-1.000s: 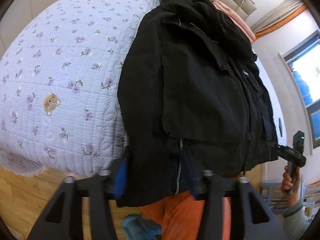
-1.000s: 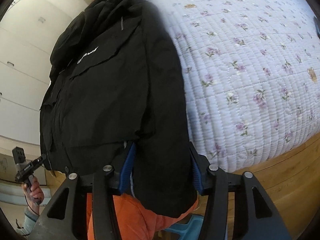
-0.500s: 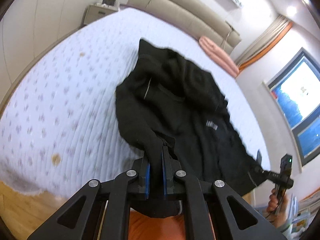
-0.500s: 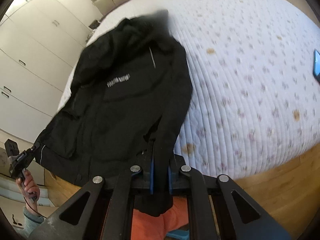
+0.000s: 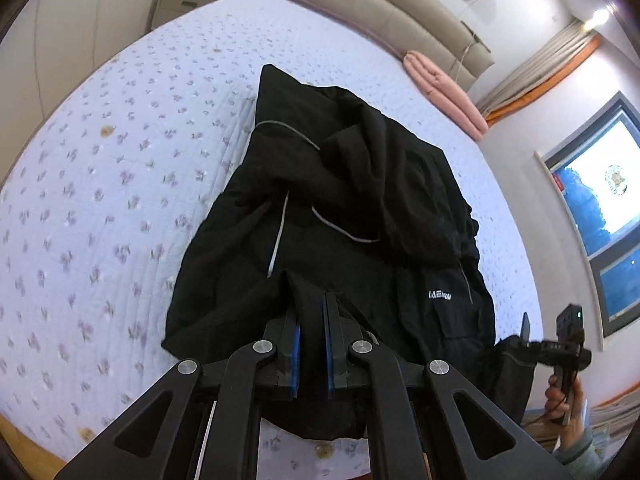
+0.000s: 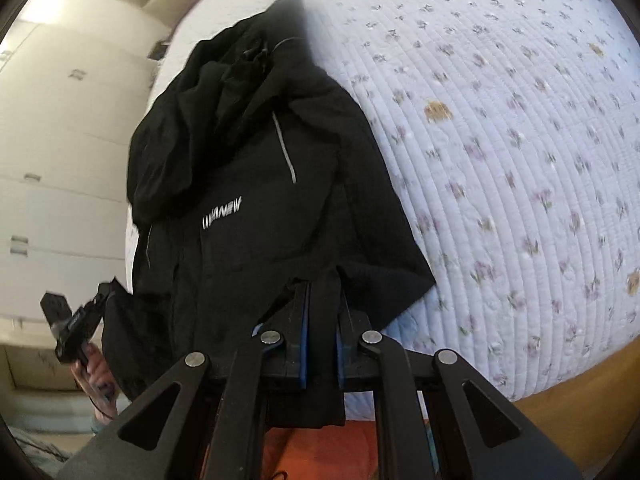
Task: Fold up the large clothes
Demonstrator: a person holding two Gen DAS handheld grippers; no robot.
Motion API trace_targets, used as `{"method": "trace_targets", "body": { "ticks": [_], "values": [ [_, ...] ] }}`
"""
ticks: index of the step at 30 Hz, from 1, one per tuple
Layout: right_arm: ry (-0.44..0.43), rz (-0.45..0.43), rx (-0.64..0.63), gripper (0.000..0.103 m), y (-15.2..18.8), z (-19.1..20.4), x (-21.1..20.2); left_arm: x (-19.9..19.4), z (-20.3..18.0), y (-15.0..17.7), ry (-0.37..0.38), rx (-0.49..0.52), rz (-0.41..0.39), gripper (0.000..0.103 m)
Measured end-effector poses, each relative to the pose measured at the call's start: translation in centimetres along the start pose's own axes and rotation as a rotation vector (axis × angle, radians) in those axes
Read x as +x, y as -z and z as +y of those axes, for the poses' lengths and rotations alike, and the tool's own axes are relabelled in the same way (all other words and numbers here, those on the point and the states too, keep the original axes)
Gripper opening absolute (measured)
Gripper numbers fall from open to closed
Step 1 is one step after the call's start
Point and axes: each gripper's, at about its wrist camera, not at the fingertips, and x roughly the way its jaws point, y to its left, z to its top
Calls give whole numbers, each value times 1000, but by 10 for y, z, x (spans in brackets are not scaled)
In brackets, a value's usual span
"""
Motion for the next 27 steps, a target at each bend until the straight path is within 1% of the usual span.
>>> {"method": "trace_targets", "body": {
  "ticks": [3,5,6,7,9,11,14,16,18,19,21,22,24,26,27],
  "values": [
    [36,21,11,14,-31,25,-3,-7,-5,-30,15,24,21,9],
    [64,20,9,14,-52,45,-9,-12,-6,-59,31,33,12,9],
    [91,10,3,14,-70,60,-15,-15,-5,-76,40,37,0,9],
    [101,-2,1,14,-83,71,-21,-17,-4,-94,34,44,-14,10],
    [112,-30,-1,14,-109,91,-30,-17,-2,-129,23,48,-38,10],
    [123,-76,-18,14,-144,114,-41,-9,3,-163,28,36,-59,10],
    [137,-144,-46,14,-190,136,-57,11,10,-212,34,1,-71,9],
    [129,-192,-55,14,-228,147,-62,30,11,-240,6,-4,-91,9],
    [133,-211,-41,15,-265,151,-48,53,13,-258,-5,-11,-101,10],
    [131,-202,-29,15,-279,148,-36,66,15,-264,-25,-21,-96,10],
    [141,-171,-11,15,-299,143,-9,103,25,-274,-60,-64,-57,10],
    [160,-144,3,15,-311,136,14,119,31,-276,-73,-85,-35,11],
    [169,-96,33,16,-323,118,45,145,43,-274,-96,-129,2,13],
    [154,-55,71,18,-324,99,69,161,53,-271,-98,-169,22,13],
    [129,-23,102,18,-328,87,84,166,58,-269,-90,-191,32,14]
  ]
}}
